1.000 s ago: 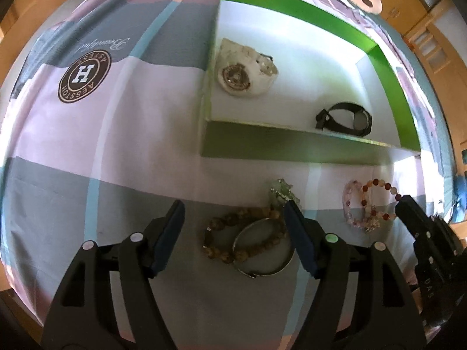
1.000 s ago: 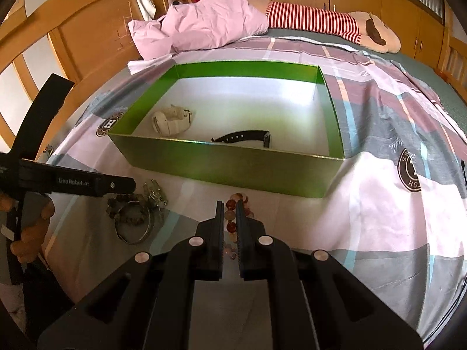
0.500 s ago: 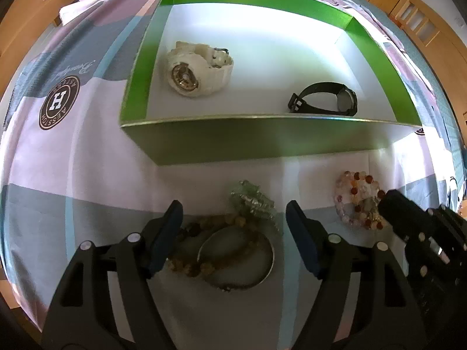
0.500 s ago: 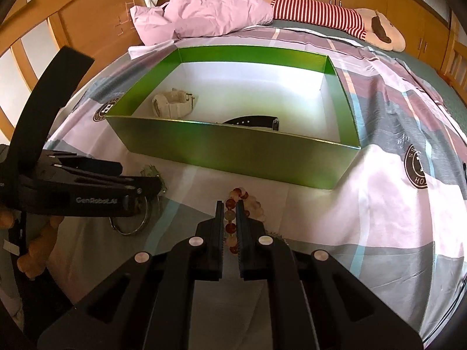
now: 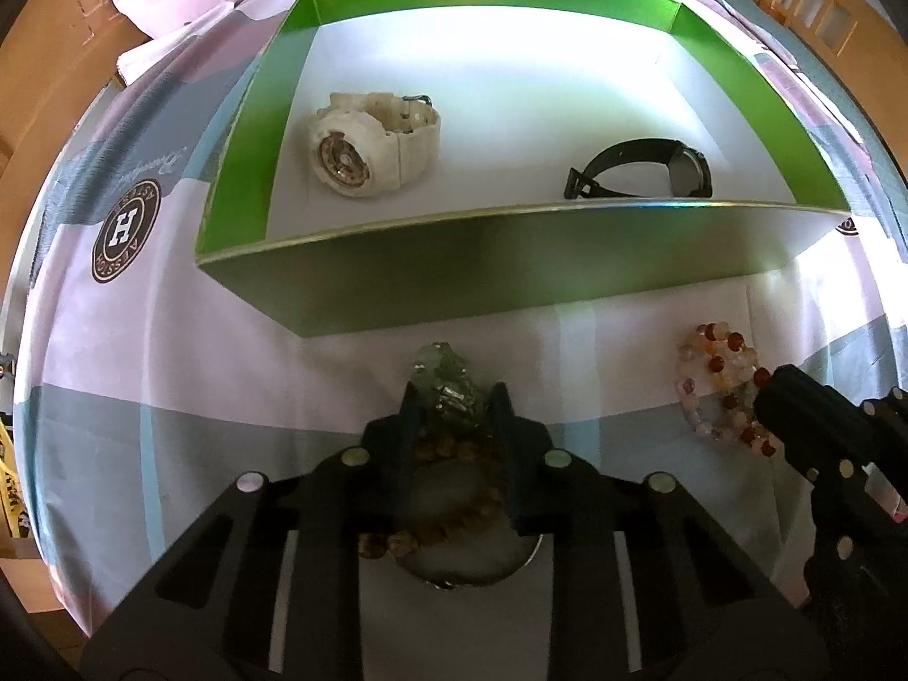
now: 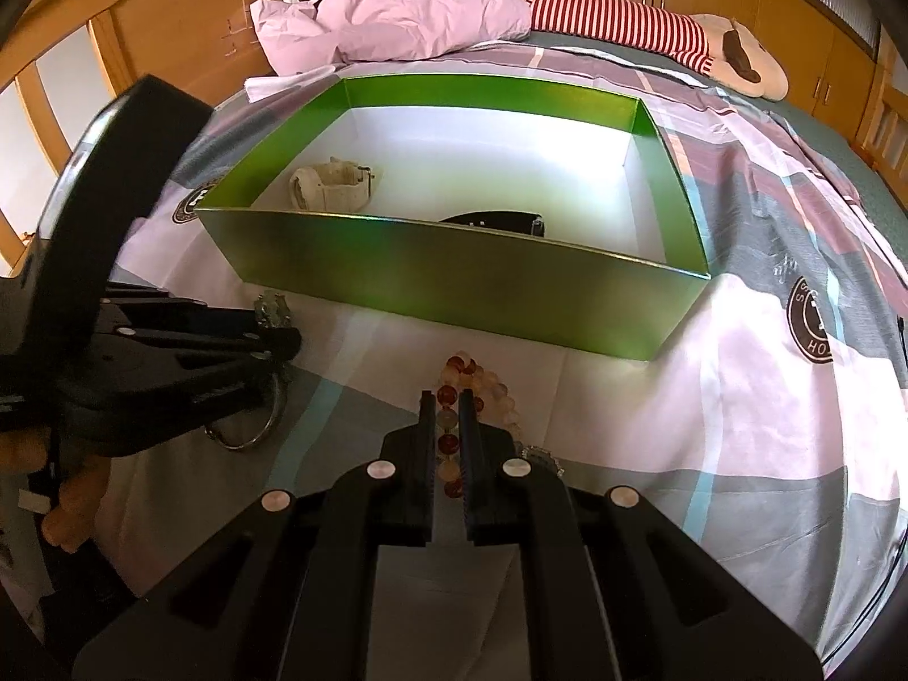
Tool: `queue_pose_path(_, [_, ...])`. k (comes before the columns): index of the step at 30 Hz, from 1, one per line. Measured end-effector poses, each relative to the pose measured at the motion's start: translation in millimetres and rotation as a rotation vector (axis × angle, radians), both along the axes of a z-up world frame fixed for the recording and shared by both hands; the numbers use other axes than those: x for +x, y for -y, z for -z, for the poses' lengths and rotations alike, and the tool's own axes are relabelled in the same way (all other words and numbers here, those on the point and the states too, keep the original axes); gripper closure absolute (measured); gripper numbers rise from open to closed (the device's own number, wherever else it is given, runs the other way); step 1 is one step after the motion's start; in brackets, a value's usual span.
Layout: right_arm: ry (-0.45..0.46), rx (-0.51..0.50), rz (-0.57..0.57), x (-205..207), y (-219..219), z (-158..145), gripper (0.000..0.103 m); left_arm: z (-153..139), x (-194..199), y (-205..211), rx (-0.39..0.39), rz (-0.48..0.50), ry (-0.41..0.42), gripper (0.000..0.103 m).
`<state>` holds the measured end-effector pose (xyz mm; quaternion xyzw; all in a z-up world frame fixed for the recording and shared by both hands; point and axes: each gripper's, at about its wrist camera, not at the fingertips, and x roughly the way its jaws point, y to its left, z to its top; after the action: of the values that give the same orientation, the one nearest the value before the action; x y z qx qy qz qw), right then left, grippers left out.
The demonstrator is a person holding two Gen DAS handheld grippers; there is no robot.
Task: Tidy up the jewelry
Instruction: 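Close the left tool on the silver charm keychain while the right tool holds the bead bracelet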
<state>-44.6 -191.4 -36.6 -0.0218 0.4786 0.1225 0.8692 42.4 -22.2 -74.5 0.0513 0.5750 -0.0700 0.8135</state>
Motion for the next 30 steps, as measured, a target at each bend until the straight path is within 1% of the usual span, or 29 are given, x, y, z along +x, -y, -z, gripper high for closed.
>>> queue_pose_path(6, [0.0,-0.001,0.032,1.9,6.2,0.5,0.095,-19.6,-16.6,-1.5,-0.028,0.016,0.039,0.079])
queue_pose_path(13, [0.005,0.0,0.063,3.1,11.3,0.0,0.095,-42.7,-38.7,6.2,-0.016,0.068,0.114,0.079])
queue_pose_path(18, [0.014,0.01,0.078,4.3,13.9,-2.0,0.095,-55.9,-43.3,-0.5,-0.054,0.074,0.135,0.079])
queue_pose_path(21, [0.018,0.009,0.076,4.8,12.5,-2.1,0.095,-56.9,-40.2,-5.5,-0.056,0.069,0.138,0.079])
queue_pose_path(30, [0.018,-0.006,0.07,4.7,9.8,-0.4,0.095,-54.2,-44.3,-2.7,-0.036,0.088,0.136,0.079])
